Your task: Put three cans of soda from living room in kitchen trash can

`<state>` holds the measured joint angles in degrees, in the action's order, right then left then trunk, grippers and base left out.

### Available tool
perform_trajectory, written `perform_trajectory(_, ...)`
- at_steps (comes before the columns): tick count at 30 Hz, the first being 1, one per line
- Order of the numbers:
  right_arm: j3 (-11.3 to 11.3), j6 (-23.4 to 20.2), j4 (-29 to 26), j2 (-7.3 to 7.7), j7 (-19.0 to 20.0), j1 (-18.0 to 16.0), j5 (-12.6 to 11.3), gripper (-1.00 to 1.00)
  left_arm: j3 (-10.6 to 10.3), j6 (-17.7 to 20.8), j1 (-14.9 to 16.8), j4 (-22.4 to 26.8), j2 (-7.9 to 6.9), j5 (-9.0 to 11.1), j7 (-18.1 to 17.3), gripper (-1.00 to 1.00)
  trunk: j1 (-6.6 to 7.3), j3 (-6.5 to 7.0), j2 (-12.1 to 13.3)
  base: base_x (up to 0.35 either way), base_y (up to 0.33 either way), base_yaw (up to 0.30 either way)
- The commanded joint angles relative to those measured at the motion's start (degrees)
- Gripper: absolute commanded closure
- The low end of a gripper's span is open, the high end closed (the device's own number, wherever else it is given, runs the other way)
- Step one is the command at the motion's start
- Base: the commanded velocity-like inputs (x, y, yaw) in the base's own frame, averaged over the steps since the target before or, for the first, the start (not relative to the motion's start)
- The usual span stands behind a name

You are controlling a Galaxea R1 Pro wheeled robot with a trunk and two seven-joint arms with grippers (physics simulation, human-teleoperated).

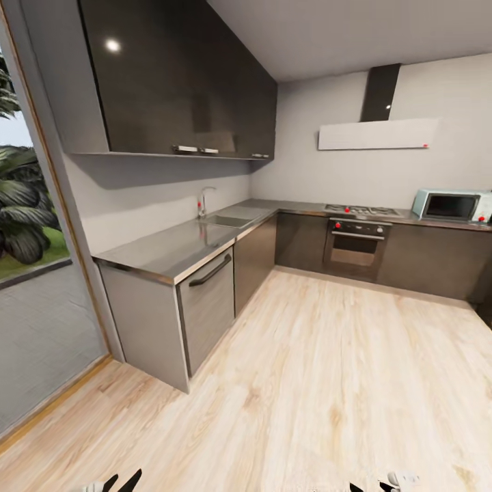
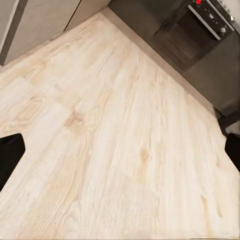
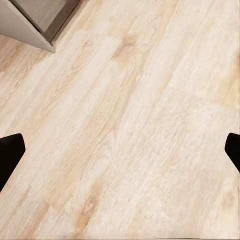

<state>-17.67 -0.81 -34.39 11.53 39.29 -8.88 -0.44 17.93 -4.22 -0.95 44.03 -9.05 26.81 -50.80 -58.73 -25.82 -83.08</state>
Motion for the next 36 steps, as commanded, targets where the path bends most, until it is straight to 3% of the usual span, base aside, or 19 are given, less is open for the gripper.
perform_trajectory(1, 0.00, 0.00, 0.00, 0.01, 0.00, 0.00, 0.00, -1.00, 0.00, 0.00, 0.00, 0.00, 0.00, 0.00, 0.00, -1.00, 0.00, 0.00, 0.00, 0.000, 0.000, -0.300)
perform_trajectory(36, 0.01, 0.00, 0.02, 0.02, 0.00, 0.00, 0.00, -1.00, 0.00, 0.00, -0.01, -0.35, 0.04, 0.00, 0.08, -1.00, 0.00, -1.22, 0.00, 0.000, 0.000, -0.291)
